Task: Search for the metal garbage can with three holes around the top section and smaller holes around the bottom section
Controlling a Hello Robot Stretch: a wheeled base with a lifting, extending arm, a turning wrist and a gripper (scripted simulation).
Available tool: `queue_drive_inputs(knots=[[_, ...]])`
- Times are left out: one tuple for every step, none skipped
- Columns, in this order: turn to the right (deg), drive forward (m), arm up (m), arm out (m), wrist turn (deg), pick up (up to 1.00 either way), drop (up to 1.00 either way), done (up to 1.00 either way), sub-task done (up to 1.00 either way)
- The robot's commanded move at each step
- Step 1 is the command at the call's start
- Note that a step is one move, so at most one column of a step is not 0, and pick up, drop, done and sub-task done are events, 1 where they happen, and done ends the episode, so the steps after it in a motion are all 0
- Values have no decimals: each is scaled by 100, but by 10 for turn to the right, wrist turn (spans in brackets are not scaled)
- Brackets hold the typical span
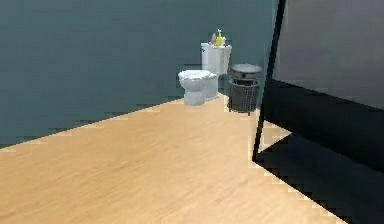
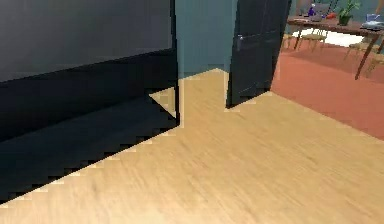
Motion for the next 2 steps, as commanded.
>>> queue_drive_inputs(knots=[[30,0,0,0,0,0,0,0,0],[0,100,0,0,0,0,0,0,0]])
